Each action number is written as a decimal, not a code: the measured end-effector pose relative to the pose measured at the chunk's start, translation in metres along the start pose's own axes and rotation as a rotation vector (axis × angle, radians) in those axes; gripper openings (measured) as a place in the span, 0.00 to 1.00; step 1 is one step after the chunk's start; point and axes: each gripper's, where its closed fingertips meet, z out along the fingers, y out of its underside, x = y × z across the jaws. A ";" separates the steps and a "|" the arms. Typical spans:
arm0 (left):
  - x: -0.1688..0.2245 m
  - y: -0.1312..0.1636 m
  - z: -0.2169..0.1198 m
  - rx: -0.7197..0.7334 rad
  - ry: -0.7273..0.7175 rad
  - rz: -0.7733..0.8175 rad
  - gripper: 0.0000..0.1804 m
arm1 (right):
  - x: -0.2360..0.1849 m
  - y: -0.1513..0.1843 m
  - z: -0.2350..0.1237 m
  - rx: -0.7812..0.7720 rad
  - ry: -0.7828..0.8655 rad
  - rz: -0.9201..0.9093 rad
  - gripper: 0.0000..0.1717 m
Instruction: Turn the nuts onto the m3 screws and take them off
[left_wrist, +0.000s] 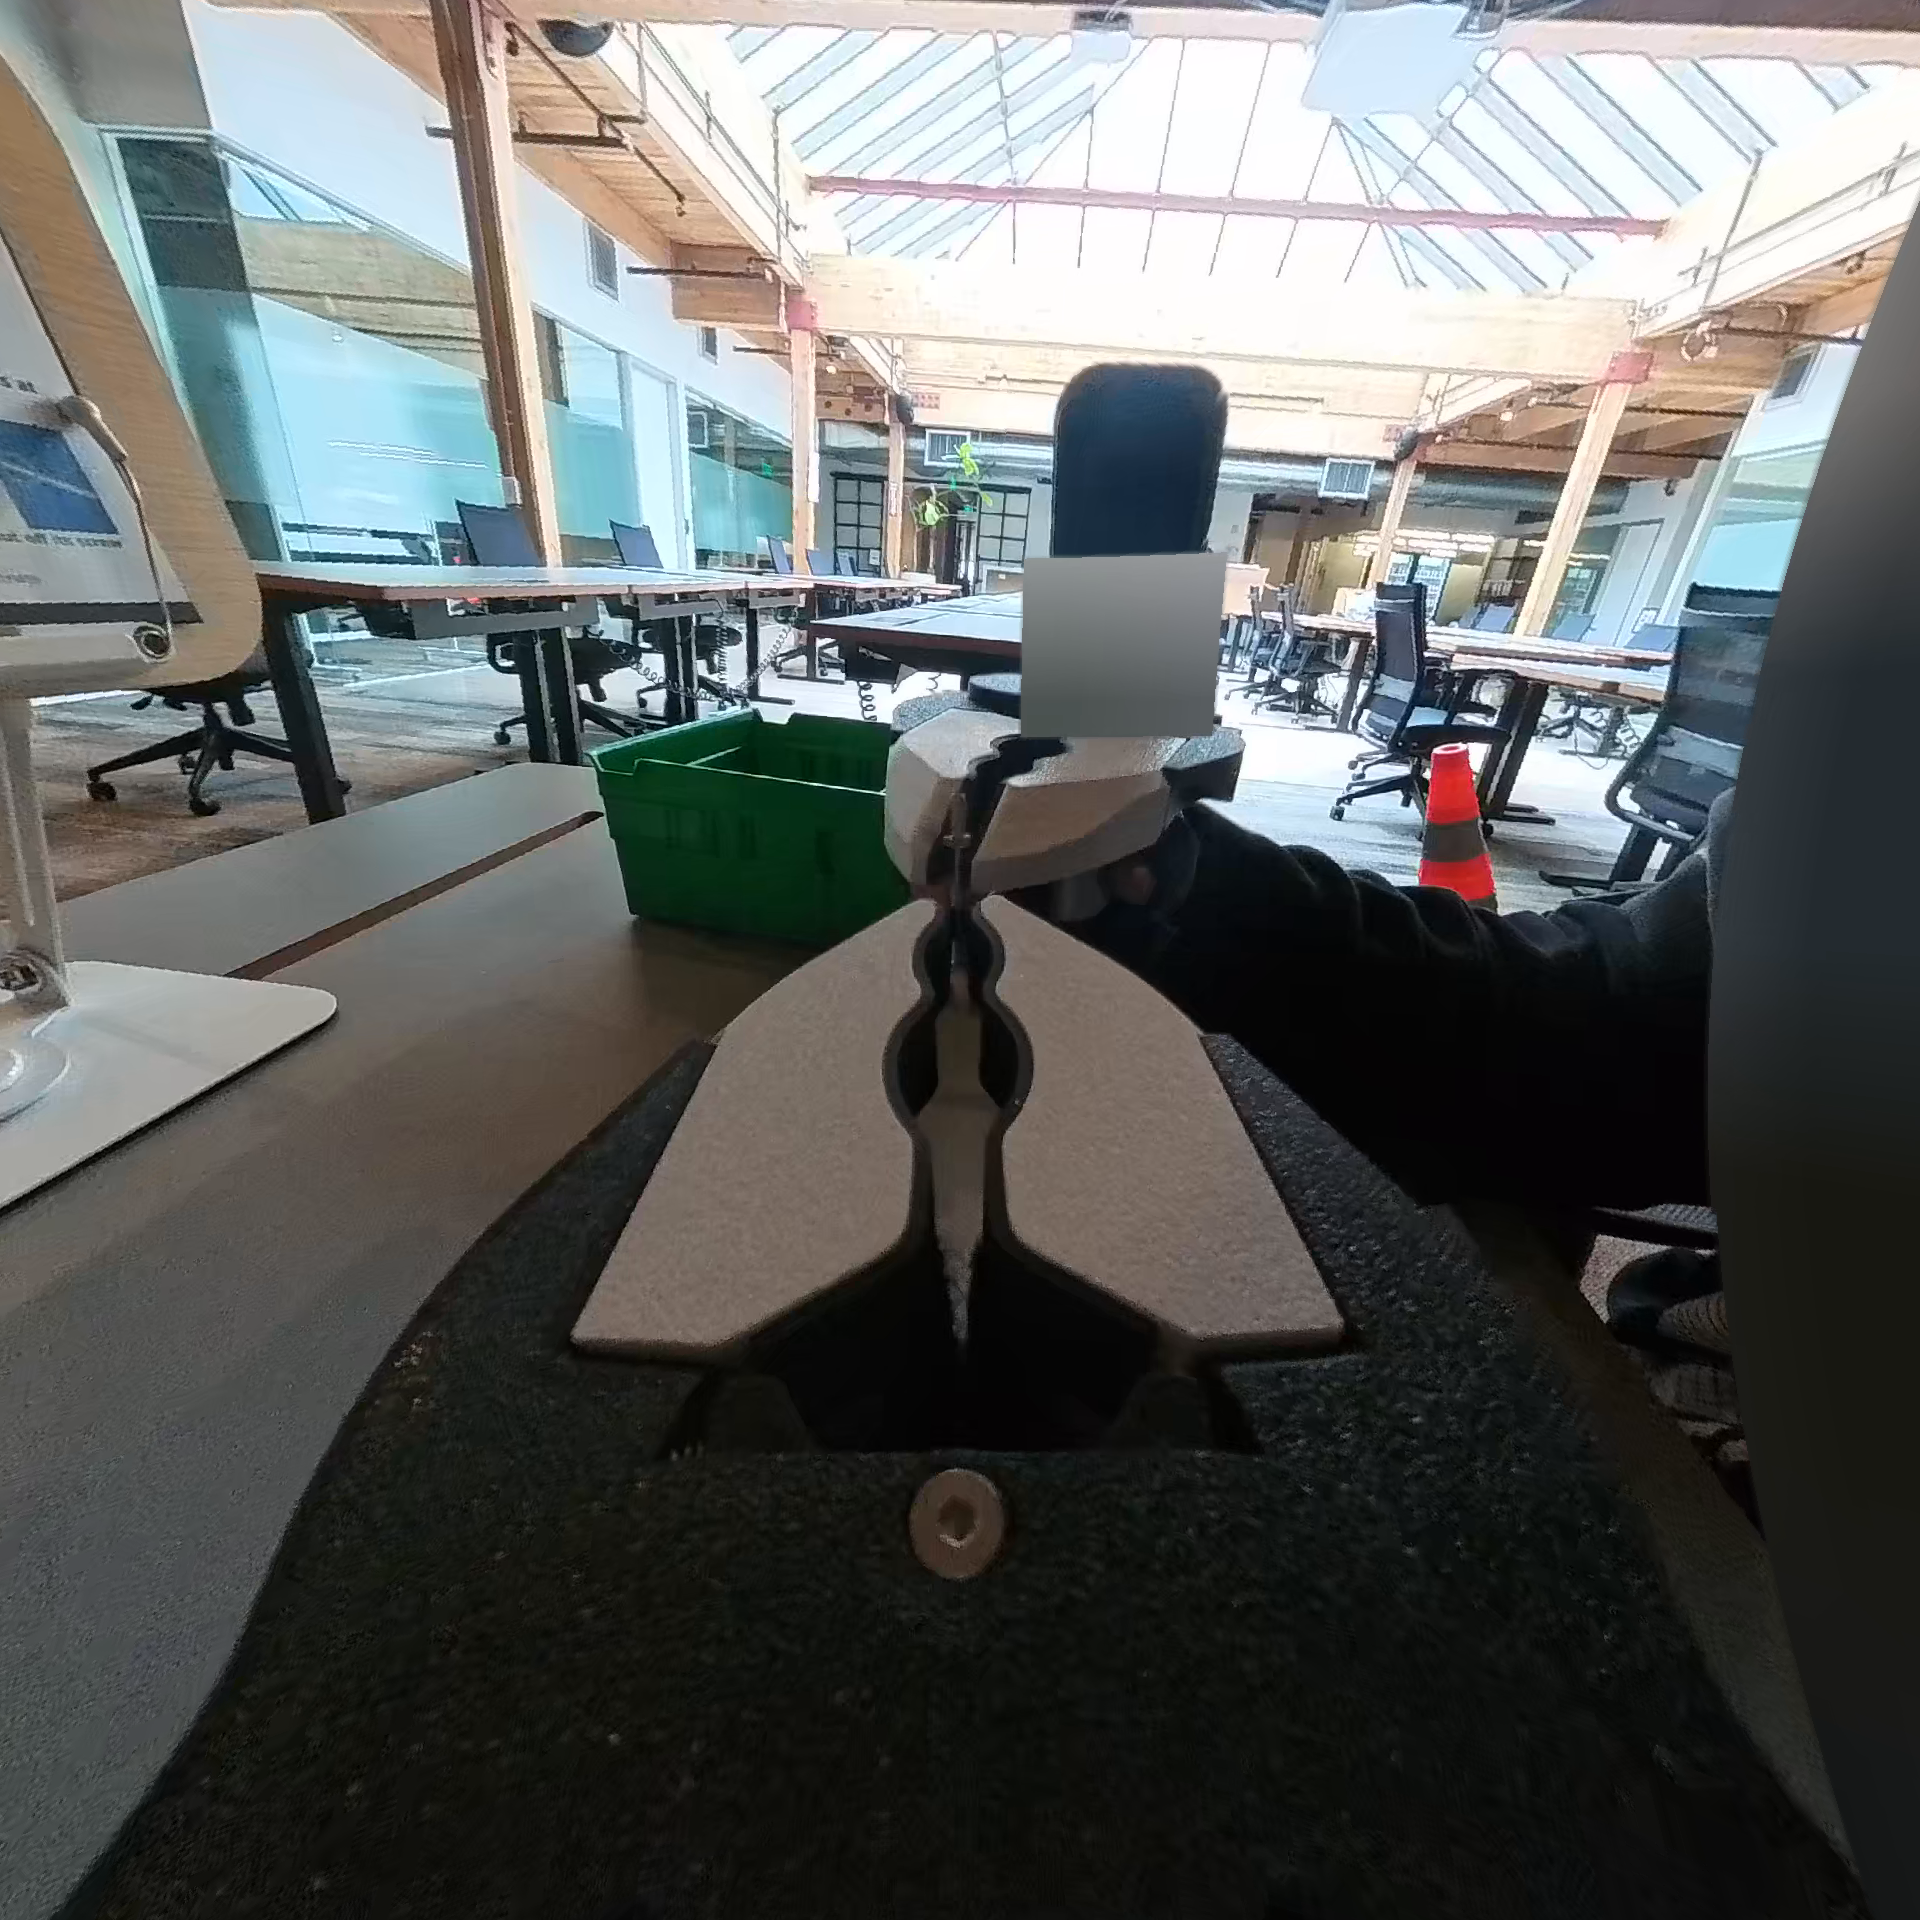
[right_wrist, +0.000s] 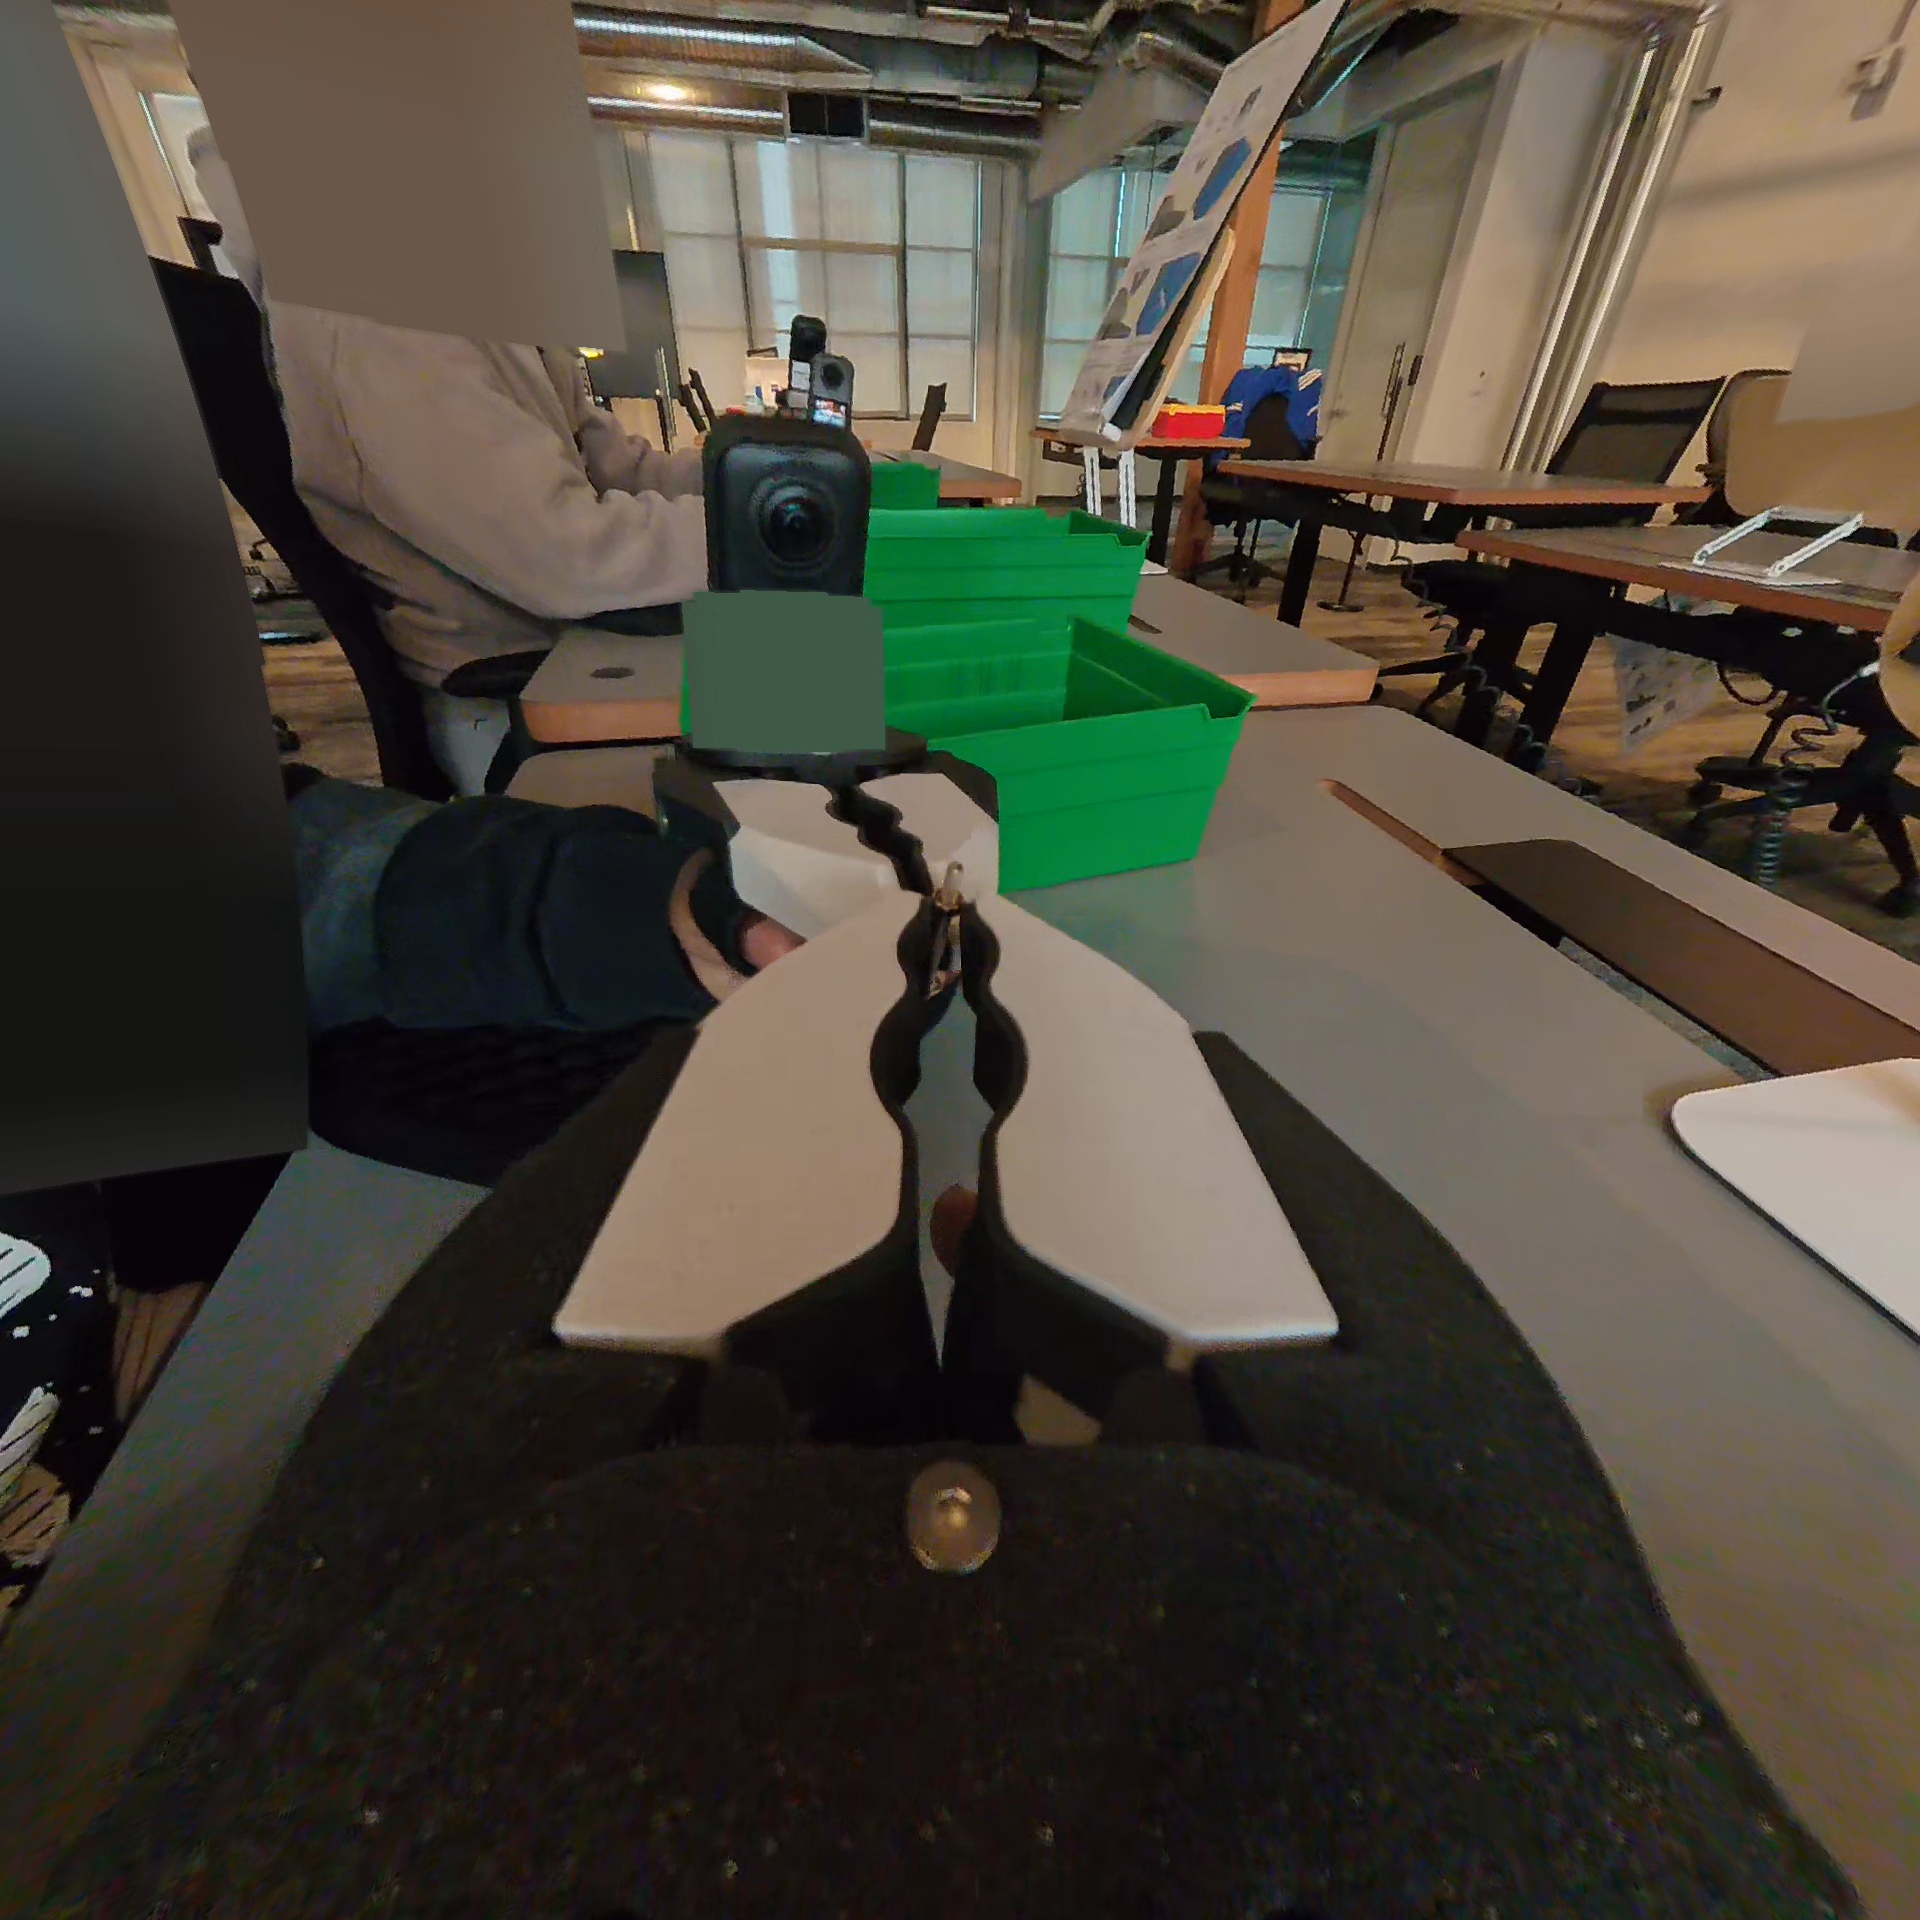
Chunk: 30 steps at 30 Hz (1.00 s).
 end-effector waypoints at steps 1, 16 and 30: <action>-0.001 0.003 0.000 -0.018 -0.006 0.009 0.03 | 0.000 0.001 0.000 -0.007 -0.002 0.003 0.02; 0.003 0.033 0.007 -0.186 -0.010 0.093 0.11 | -0.004 0.010 0.000 -0.073 -0.003 -0.029 0.02; 0.006 0.038 0.009 -0.211 0.008 0.073 0.05 | -0.007 0.017 0.003 -0.116 -0.012 -0.062 0.02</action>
